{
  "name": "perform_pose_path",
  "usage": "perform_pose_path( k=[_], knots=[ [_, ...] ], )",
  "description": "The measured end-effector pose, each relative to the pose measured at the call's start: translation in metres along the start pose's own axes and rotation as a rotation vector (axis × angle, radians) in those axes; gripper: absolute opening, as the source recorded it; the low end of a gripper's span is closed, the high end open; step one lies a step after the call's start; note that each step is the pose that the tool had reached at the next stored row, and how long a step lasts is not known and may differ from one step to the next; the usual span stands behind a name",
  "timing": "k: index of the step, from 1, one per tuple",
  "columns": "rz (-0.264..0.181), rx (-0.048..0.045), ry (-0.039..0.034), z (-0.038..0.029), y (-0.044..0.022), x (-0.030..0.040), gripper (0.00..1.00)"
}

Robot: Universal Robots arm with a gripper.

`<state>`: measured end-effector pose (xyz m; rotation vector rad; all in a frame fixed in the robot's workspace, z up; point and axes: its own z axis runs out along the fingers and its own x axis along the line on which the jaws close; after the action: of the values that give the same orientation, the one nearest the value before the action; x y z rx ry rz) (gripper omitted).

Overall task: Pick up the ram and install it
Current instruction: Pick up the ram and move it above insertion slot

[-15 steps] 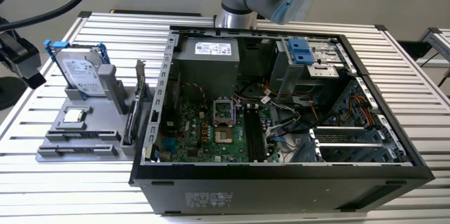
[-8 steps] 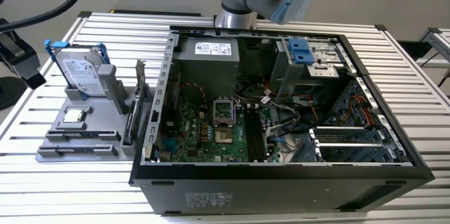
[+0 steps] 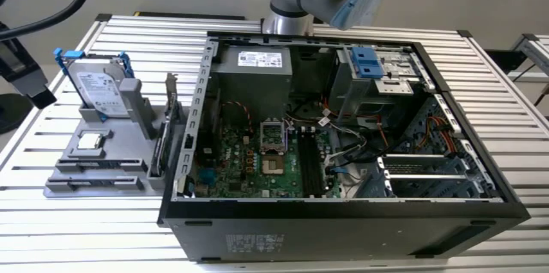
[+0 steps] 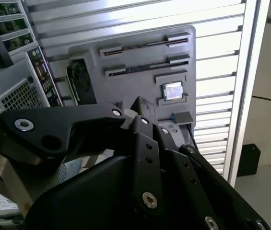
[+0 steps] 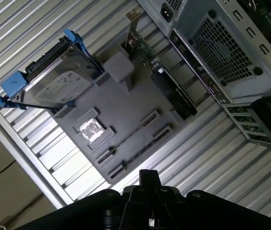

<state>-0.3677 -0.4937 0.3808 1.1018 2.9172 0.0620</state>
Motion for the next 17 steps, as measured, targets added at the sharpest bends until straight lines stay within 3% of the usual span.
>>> perform_pose_path(
  k=[17],
  knots=[
    [0.157, 0.0011, -0.0071, 0.0000, 0.0000, 0.0001, 0.00]
  ],
)
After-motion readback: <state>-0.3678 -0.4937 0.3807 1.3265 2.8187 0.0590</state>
